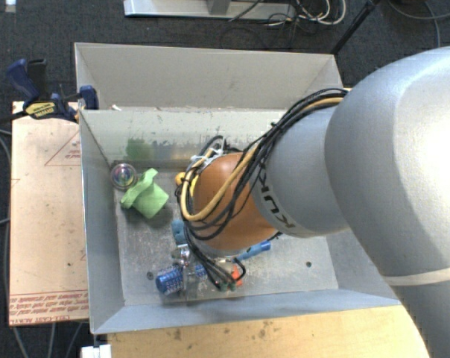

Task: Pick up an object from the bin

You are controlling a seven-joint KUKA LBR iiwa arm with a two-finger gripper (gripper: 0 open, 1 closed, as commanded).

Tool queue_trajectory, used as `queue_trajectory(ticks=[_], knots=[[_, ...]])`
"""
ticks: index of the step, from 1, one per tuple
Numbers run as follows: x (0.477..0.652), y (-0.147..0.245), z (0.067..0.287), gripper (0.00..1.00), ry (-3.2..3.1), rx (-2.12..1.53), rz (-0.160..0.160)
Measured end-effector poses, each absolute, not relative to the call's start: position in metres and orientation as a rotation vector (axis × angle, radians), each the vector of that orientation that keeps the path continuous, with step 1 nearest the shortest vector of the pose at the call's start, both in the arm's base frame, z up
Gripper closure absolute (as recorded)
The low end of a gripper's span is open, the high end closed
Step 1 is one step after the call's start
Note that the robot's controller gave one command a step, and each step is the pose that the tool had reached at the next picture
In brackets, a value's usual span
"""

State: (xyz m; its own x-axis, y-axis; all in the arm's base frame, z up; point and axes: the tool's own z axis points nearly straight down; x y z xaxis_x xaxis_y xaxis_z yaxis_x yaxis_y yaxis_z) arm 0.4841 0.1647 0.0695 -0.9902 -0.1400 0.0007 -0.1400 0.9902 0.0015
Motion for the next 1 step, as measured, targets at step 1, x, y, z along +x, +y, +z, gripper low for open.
queue_trajectory(ticks=[1], knots=[[0.485,0.1596,0.2386,1.0,-3.146,0.156,-0.004]])
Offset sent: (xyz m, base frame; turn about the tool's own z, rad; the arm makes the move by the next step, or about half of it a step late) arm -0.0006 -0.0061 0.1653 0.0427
